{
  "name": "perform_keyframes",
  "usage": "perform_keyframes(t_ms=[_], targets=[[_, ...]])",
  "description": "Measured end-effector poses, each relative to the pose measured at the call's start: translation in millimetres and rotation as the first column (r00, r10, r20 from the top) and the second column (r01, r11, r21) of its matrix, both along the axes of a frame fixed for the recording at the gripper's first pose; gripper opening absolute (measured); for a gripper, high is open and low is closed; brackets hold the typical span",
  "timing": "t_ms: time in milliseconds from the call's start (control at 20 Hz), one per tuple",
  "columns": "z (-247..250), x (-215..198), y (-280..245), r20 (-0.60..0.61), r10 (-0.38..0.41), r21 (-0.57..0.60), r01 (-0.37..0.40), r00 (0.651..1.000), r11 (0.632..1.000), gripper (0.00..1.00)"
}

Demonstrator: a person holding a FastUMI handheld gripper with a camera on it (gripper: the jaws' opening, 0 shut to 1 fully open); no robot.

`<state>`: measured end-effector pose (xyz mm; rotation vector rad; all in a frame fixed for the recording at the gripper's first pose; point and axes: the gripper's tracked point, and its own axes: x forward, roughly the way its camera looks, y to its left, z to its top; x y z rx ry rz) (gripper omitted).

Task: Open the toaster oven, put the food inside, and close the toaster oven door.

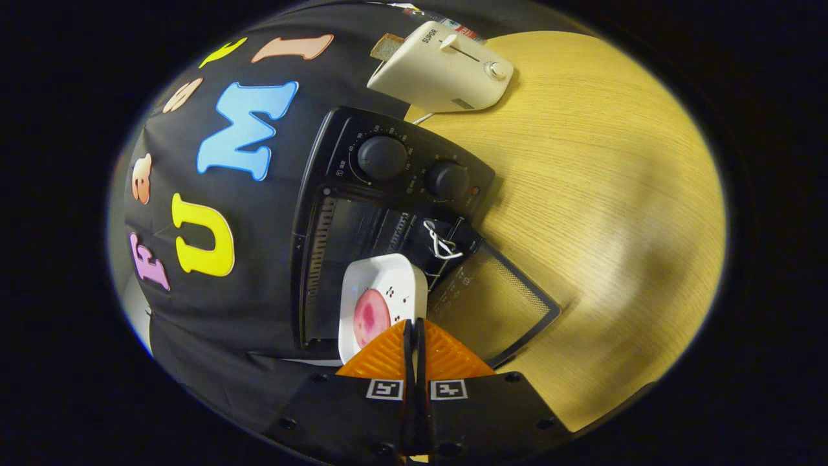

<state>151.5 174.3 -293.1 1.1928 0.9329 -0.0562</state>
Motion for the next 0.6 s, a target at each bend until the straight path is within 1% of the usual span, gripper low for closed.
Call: perform_keyframes(t_ms=[100, 250, 350, 600], targets=[[-1, 12, 7, 0.002, -0.055, 0.012, 0.055, 0.999, 0.998, 0.01], [-3, 24, 20, -0.006, -0.107, 0.039, 0.108, 0.994, 0.993, 0.01], [-9, 35, 25, -0.001, -0.148, 0.036, 0.148, 0.989, 0.988, 0.02], [-8, 61, 25, 0.009, -0.269, 0.042, 0.268, 0.963, 0.962, 0.02]])
